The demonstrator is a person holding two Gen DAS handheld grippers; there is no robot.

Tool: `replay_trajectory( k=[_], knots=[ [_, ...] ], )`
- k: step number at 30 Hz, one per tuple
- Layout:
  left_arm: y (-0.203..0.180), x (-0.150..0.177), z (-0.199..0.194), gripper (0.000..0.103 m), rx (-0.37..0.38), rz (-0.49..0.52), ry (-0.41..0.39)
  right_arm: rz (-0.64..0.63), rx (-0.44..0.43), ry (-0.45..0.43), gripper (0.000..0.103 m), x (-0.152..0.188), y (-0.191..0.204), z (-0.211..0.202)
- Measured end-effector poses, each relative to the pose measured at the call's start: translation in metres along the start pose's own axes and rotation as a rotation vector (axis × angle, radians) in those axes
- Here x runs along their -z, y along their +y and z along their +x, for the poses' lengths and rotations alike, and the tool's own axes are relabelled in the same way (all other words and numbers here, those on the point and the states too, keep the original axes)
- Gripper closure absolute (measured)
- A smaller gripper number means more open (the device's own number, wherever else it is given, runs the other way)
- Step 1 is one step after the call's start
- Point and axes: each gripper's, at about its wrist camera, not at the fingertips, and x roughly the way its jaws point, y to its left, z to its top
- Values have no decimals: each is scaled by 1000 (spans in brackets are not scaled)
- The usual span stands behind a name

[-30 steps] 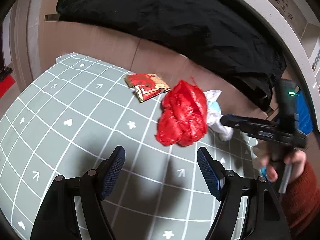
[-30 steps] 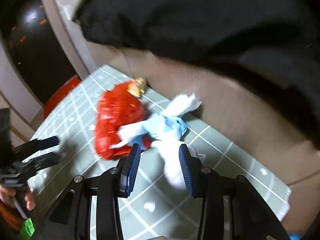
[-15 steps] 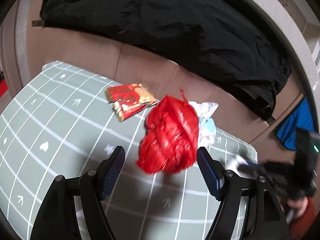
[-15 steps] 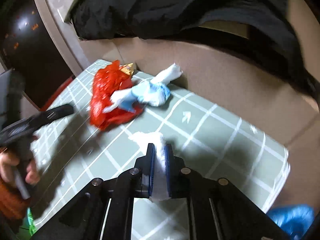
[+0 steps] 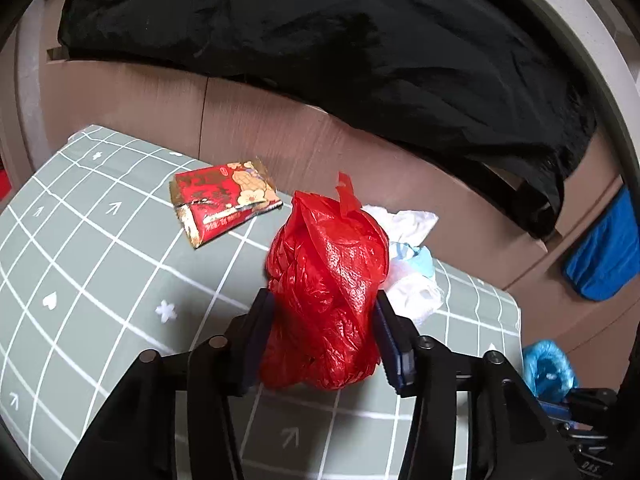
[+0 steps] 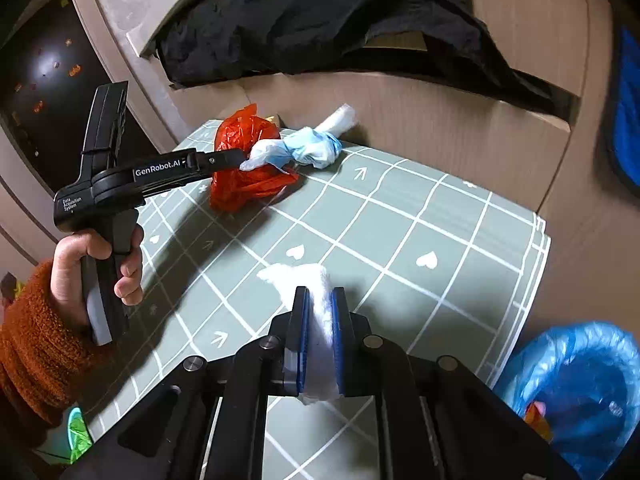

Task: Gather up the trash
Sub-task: 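Grasp the white tissue with the right gripper while the left gripper grasps the red plastic bag, then carry the red bag and white tissue with both grippers over the blue bin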

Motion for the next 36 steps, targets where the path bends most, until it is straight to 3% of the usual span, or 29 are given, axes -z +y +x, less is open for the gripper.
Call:
replay_trajectory(
  k=[11,24,31,36],
  knots=[
    [-23,31,-91,58,29,23,-80,-8,-37,-60,93,21,21,-36],
    [-59,109,-184,58,51,63,-137,-50,-30,-202,92,42,46,-104],
    [-101,140,-208,58,101,149,-142,-79,47,-308,93,60,53,-151],
    [-145,143,-215,58,157,234,-167,-87,137,-385,93,82,46,-193]
  ],
)
